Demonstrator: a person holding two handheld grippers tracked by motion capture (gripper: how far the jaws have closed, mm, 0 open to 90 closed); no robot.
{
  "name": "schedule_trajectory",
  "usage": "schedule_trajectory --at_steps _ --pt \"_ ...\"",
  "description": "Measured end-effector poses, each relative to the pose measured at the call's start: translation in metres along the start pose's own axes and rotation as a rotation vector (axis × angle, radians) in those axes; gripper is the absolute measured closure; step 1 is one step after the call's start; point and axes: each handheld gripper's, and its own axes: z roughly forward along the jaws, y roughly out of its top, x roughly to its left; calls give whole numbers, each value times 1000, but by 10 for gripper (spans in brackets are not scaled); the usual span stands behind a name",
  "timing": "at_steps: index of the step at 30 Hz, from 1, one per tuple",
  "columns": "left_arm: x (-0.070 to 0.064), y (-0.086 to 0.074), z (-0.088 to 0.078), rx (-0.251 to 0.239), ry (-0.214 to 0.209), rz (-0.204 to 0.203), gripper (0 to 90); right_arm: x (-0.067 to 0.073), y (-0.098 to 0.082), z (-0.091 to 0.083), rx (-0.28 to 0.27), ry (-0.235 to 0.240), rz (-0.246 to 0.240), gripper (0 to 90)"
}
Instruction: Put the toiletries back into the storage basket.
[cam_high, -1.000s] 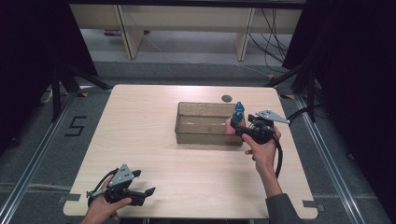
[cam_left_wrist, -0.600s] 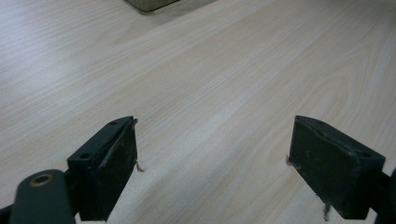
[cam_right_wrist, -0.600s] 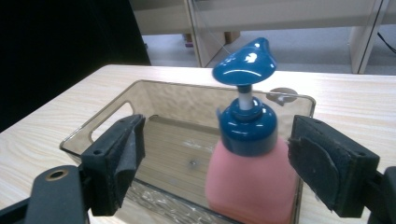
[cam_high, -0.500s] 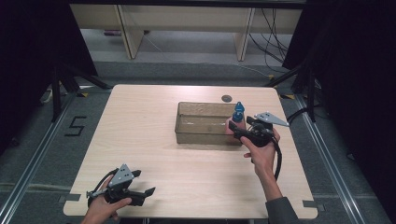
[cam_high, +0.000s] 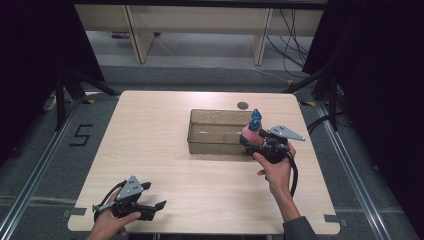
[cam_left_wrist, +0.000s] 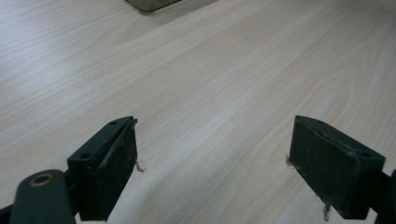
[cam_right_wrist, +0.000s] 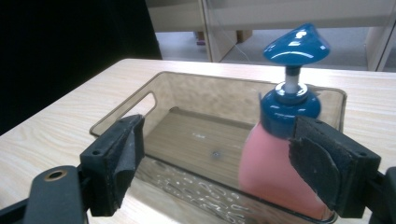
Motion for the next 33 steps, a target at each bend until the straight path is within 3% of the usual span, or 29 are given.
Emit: schedule_trajectory --at_steps 3,5,6,7,10,11,13,14,15,17,19,20,23,25,27,28,29,33 --pt "0 0 0 0 -1 -2 147 4 -2 -1 11 5 -1 188" --pt "-2 0 1 -24 -11 -25 147 6 -4 0 10 13 -17 190" --pt "-1 0 2 -26 -12 -26 147 12 -4 -3 33 11 36 190" --pt "-1 0 2 -26 -12 -26 147 9 -5 0 7 30 -21 190" --pt "-1 0 1 -20 -11 -23 147 15 -6 -2 19 31 13 190" --pt "-1 0 2 -22 -4 -26 147 14 -7 -1 12 31 -22 190" --pt "-1 -1 2 -21 -4 -26 147 16 -8 -3 25 41 -25 190" --pt "-1 0 2 -26 -4 -32 147 20 -9 -4 32 41 10 190" --pt "-1 0 2 -27 -3 -32 147 18 -10 -3 14 59 -17 190" --pt "1 0 1 -4 0 -12 147 20 -11 -3 20 60 -16 190" --pt "0 0 1 -11 -2 -19 147 21 -12 -3 21 63 -25 190" --pt "0 0 1 -10 -3 -19 147 24 -13 -4 27 68 7 190" --pt "-1 1 2 -23 -1 -32 147 23 -14 -3 20 75 -36 190" --pt "1 2 1 -1 -3 -14 147 25 -15 -4 42 84 -15 190" --pt "-1 2 3 -14 -6 -34 147 24 -16 -2 35 91 -27 190" --pt "-2 1 4 -15 1 -27 147 24 -17 -2 30 83 -31 190" --pt "-1 2 2 17 4 -6 147 24 -17 -3 47 85 -22 190" --pt "-1 0 4 -6 -2 -38 147 25 -20 -2 44 86 -27 191"
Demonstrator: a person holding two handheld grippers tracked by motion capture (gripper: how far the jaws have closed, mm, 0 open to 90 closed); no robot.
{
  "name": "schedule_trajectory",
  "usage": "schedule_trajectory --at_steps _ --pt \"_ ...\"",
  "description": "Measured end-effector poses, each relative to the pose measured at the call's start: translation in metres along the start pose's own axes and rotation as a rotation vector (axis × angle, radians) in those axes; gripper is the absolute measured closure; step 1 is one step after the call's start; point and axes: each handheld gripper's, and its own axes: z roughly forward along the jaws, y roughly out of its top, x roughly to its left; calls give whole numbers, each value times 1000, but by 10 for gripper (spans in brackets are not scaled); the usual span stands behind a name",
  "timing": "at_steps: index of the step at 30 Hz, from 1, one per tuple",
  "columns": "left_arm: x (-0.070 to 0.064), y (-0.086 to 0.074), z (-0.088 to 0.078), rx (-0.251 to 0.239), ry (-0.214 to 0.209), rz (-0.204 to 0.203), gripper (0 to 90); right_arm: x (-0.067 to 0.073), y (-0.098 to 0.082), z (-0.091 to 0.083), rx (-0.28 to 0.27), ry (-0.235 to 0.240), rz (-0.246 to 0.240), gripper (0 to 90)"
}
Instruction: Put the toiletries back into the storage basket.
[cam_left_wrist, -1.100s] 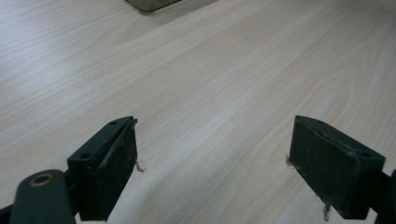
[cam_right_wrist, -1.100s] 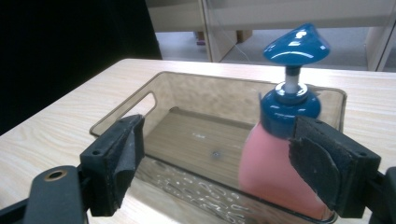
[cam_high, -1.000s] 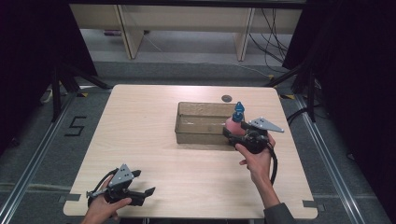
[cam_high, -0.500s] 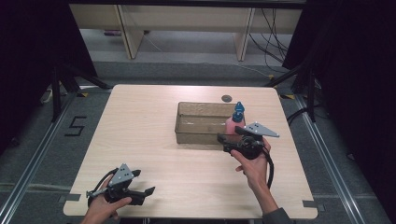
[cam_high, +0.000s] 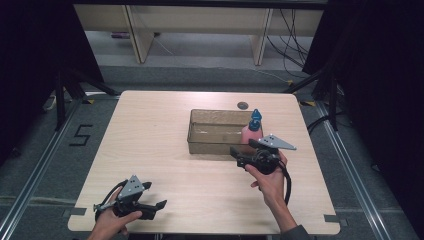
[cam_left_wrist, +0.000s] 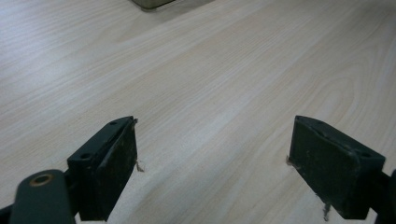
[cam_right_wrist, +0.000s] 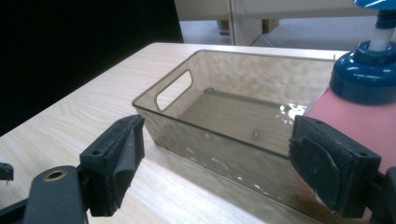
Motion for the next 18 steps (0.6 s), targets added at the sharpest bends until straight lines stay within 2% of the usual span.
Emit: schedule_trajectory --at_steps 3,4,5,6,8,9,11,13,14,16,17,18 --pt "1 0 -1 -11 8 -1 147 2 -2 -1 -1 4 24 191" --pt "2 1 -2 6 16 15 147 2 -2 -1 -1 4 24 191" --pt "0 0 0 -22 6 0 147 -1 -2 -1 -6 1 -5 191" --pt "0 0 -1 -13 7 4 147 -1 -2 -2 -8 4 -4 191" --pt "0 -2 -1 -16 0 -3 147 1 -3 -3 9 0 28 190" --pt "0 -3 -2 -9 5 -3 147 1 -4 -3 -5 3 14 190" --pt "2 -2 -3 -20 3 -4 147 2 -5 -3 10 -15 -2 190" --pt "1 -2 -4 -18 10 -6 147 4 -5 -2 -4 7 -5 190" --pt "1 -2 -4 -18 6 -3 147 5 -5 -3 -1 21 8 189" --pt "0 -2 -4 -7 9 -1 147 7 -6 -3 4 16 1 189" --pt "0 -2 -3 -9 0 0 147 7 -6 -3 -8 13 -27 189" --pt "-1 -2 -4 -5 7 -1 147 9 -6 -4 5 34 -6 190"
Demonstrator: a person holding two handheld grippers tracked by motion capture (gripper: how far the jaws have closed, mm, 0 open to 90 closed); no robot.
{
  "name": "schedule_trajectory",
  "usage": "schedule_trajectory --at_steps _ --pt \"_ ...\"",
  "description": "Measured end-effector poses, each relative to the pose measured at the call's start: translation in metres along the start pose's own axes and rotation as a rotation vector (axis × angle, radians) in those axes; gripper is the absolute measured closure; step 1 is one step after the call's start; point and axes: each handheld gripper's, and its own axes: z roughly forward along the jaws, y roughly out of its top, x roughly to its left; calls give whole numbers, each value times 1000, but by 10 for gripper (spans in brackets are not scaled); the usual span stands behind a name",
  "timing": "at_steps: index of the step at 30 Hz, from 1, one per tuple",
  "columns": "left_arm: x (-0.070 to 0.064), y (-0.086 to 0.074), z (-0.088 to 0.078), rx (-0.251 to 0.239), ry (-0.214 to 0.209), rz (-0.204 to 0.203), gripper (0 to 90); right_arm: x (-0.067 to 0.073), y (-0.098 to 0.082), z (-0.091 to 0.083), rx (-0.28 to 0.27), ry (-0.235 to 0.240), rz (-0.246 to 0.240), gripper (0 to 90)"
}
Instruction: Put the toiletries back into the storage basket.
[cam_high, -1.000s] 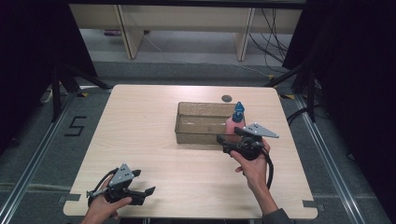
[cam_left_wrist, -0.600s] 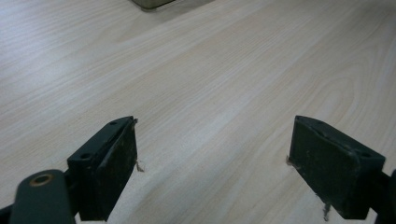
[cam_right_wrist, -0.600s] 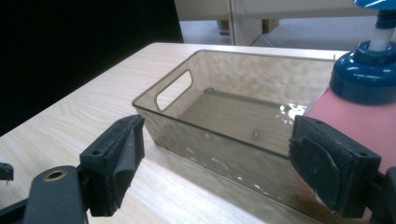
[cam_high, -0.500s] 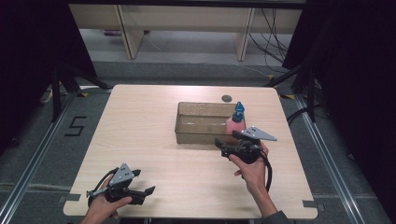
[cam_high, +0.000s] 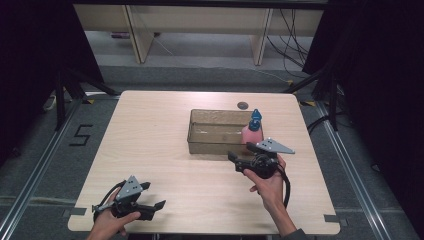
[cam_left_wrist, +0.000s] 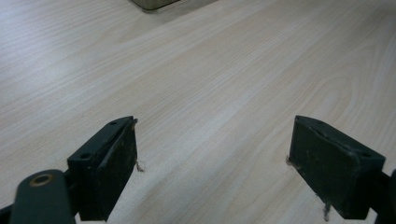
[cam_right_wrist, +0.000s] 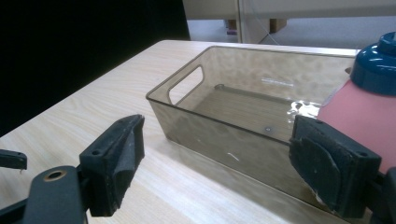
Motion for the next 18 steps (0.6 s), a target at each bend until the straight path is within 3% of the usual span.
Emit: schedule_trajectory --at_steps 3,4,5,6,8,10,12,13,14,16,18 --pt "1 0 0 -5 -5 2 147 3 -2 0 -20 -5 11 189" --pt "2 0 0 -3 -4 1 147 2 -2 0 -9 2 -14 190" --pt "2 0 1 -8 -4 -1 147 3 -3 0 -3 9 1 189" --pt "2 -1 1 -10 0 -2 147 3 -4 0 -5 4 -12 189" --pt "1 0 0 4 5 1 147 7 -5 -1 22 2 30 189" --pt "1 0 0 -1 1 0 147 5 -6 0 16 0 -10 189" --pt "1 0 0 -4 -4 0 147 6 -7 0 5 22 3 189" --pt "2 0 0 -2 0 -1 147 7 -8 0 4 11 15 189" --pt "1 0 0 0 4 -6 147 6 -8 0 2 23 -9 190" --pt "2 -1 0 -6 -8 1 147 8 -8 -2 21 24 9 190" --pt "1 0 0 -3 -5 -1 147 7 -10 -1 3 25 -20 190"
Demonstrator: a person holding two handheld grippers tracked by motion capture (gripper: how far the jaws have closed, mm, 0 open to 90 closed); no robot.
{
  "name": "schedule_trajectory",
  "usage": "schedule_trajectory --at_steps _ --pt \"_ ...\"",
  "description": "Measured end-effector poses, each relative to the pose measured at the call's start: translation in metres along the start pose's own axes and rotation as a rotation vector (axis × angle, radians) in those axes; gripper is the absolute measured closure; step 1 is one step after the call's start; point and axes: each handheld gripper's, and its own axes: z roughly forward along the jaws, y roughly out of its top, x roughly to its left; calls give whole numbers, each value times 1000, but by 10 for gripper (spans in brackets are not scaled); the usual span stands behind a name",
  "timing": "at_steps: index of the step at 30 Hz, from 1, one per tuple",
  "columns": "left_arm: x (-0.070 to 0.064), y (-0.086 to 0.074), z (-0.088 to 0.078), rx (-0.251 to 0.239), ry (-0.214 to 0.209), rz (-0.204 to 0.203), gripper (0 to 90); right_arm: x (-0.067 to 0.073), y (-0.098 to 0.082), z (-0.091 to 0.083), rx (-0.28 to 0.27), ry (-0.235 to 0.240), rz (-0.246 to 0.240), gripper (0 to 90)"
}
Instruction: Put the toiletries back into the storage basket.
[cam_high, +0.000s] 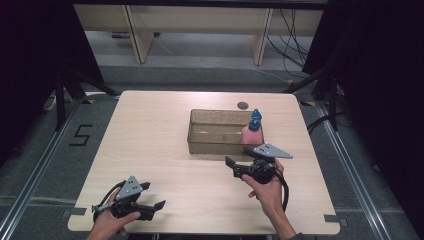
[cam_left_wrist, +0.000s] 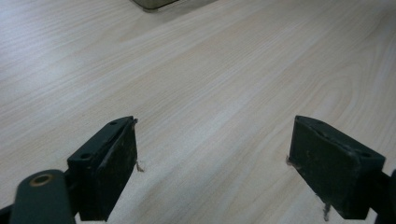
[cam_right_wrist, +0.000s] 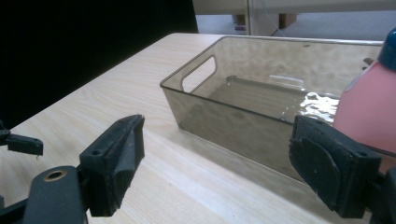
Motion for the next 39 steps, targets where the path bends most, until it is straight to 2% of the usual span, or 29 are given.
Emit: schedule_trajectory --at_steps 1,3,6,7,8,10,12,13,14,15,17,18,19,20,21,22,23,24,25,27,28,29,31,32,33,34,37,38,39 --pt "0 0 0 2 -1 1 147 2 -1 -2 17 8 29 190" --pt "0 0 0 8 9 0 147 4 -2 -2 15 2 -5 189" --pt "0 0 0 7 10 0 147 6 -4 -1 -2 20 -5 189" --pt "1 0 0 2 2 2 147 10 -4 -3 19 24 41 190" --pt "1 0 0 1 3 1 147 8 -5 -1 13 23 -8 190" --pt "1 0 0 -3 1 2 147 11 -7 -2 19 35 20 189" --pt "1 0 0 -3 0 2 147 11 -8 -3 20 26 -9 187" --pt "1 0 0 0 3 5 147 12 -9 -3 15 37 8 187" --pt "1 -1 0 -4 -2 0 147 12 -11 -2 9 38 -19 185" --pt "1 0 0 1 3 1 147 15 -13 -3 34 53 -1 178" --pt "1 -1 0 -4 2 0 147 15 -14 -3 33 58 -18 173" --pt "0 0 0 2 2 1 147 17 -15 -3 43 72 -7 165" --pt "1 0 0 -1 3 3 147 17 -16 -2 40 69 -18 163" --pt "2 0 -1 11 10 18 147 19 -17 -3 44 77 -9 162" --pt "0 0 -1 0 9 5 147 20 -18 -3 39 82 -8 160" --pt "0 0 -1 -2 7 4 147 22 -19 -4 48 68 -5 157" --pt "0 0 0 -3 1 4 147 21 -19 -3 30 86 -30 156" --pt "0 0 0 -2 -3 4 147 21 -20 -4 28 66 -47 155" --pt "0 0 0 -2 -3 3 147 24 -21 -4 32 84 -9 154" --pt "0 0 0 -1 -3 6 147 24 -22 -5 45 93 -29 154" --pt "0 0 0 -2 -3 7 147 26 -24 -5 53 91 -11 155" --pt "-1 0 0 -9 -3 3 147 25 -25 -4 47 100 -29 155" --pt "0 0 0 -9 -5 10 147 26 -27 -5 60 88 -14 155" --pt "0 0 0 -8 -6 10 147 24 -28 -5 51 92 -39 155" --pt "0 0 0 -9 -6 10 147 27 -29 -5 58 99 -9 155" --pt "0 0 0 -9 -6 10 147 25 -29 -5 62 103 -30 155" --pt "0 0 1 -9 -6 12 147 26 -31 -7 64 94 -30 155" --pt "0 0 1 -6 -7 17 147 25 -33 -6 47 93 -44 155" --pt "0 0 1 -6 -6 18 147 27 -35 -6 60 113 -22 155"
